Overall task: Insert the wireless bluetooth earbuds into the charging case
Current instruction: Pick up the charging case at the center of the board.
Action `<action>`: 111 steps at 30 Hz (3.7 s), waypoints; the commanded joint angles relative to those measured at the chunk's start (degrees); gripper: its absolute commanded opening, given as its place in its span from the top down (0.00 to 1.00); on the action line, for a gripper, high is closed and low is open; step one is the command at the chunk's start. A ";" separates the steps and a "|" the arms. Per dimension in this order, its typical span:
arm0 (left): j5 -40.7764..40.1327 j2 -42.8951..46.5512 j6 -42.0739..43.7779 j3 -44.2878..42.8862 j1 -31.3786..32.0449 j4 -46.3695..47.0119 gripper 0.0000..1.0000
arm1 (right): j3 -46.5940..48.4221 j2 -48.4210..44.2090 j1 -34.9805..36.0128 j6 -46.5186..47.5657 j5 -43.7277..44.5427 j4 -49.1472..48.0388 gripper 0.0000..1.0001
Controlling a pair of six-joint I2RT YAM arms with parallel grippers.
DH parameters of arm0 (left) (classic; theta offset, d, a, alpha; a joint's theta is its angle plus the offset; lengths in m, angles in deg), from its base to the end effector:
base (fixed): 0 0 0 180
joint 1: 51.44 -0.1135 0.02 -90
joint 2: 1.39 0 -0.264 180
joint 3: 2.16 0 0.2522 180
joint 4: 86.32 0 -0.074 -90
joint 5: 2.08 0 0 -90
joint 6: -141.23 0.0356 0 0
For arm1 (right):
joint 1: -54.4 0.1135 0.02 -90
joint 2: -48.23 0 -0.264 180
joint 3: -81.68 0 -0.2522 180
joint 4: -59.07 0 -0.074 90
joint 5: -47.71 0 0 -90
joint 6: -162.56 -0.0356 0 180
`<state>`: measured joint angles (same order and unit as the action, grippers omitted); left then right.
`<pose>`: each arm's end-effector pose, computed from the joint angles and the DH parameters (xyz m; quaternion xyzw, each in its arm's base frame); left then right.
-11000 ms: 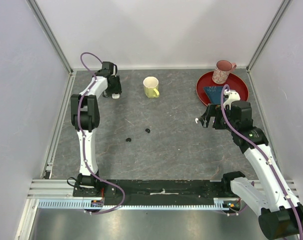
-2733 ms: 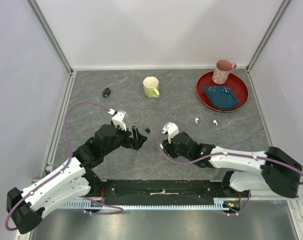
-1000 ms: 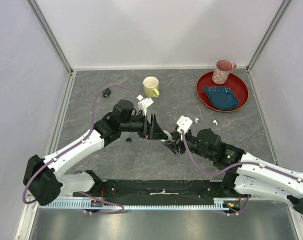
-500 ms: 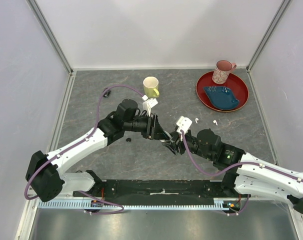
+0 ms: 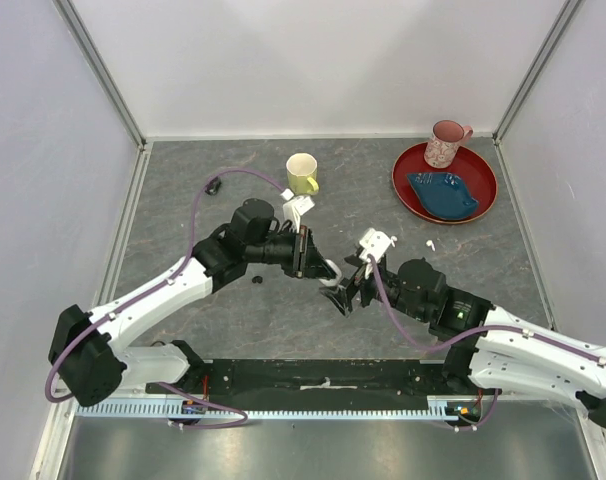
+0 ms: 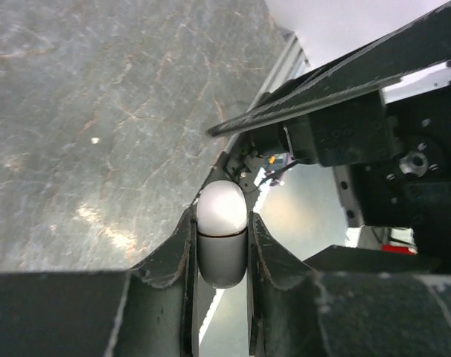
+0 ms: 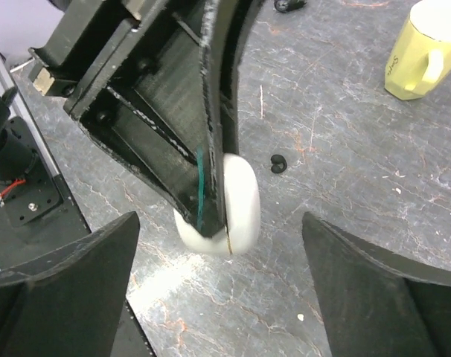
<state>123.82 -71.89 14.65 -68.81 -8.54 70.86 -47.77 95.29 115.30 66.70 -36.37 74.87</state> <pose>0.1875 -0.2028 0.2993 0.2062 0.7996 -0.5210 0.2163 0.0999 0.1719 0.2988 -0.3307 0.7048 0.3110 0.5452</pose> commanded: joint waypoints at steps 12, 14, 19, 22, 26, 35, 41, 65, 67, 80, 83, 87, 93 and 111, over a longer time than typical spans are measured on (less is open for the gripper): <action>-31.52 28.03 17.06 12.96 -0.44 8.95 0.98 | 14.96 -3.48 -1.57 -25.67 10.54 11.84 0.02; -30.19 32.87 19.08 20.05 -0.44 21.41 0.98 | 16.99 -1.73 -2.28 -28.66 8.43 11.76 0.02; -27.55 38.33 20.67 30.11 -0.44 38.50 0.98 | 21.29 1.79 -6.14 -38.24 -3.34 10.88 0.02; -25.88 38.24 21.37 30.73 -0.44 40.87 0.98 | 22.27 4.60 -8.95 -44.63 -10.87 9.83 0.02; -20.88 36.06 23.03 31.09 -0.44 45.96 0.98 | 17.97 8.21 -13.17 -56.24 -22.85 -0.67 0.02; -13.67 32.36 25.41 31.87 -0.44 52.38 0.98 | 6.71 12.69 -13.62 -74.64 -28.50 -23.58 0.02; -13.93 32.09 25.94 32.76 -0.36 54.94 0.98 | 6.10 14.45 -13.71 -77.62 -28.33 -25.94 0.02; -13.22 28.49 24.27 34.07 -0.27 60.30 0.98 | 2.58 18.67 -13.71 -87.65 -30.43 -36.05 0.45; -13.22 28.31 23.75 34.25 -0.27 60.39 0.98 | 2.58 18.67 -13.62 -87.73 -30.70 -36.41 0.53; -13.49 27.96 20.14 33.81 -0.27 56.88 0.63 | 2.67 17.97 -13.71 -85.11 -29.65 -36.33 0.89; -13.93 28.57 20.32 33.81 -0.27 55.56 0.57 | 3.11 17.36 -13.71 -83.17 -28.68 -33.43 0.89; -14.28 28.93 20.84 33.46 -0.27 54.41 0.52 | 3.02 16.57 -13.71 -82.02 -27.62 -32.10 0.89; -14.28 28.49 20.67 33.55 -0.27 55.46 0.50 | 3.19 16.65 -13.62 -81.76 -27.62 -31.66 0.90; -12.43 23.48 18.65 33.46 -0.27 64.69 0.55 | 2.93 17.09 -13.71 -81.93 -27.71 -31.66 0.90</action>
<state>110.62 -47.98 34.59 -34.34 -8.94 131.43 -45.52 113.04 101.51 -15.66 -64.63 44.77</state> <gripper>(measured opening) 0.471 0.540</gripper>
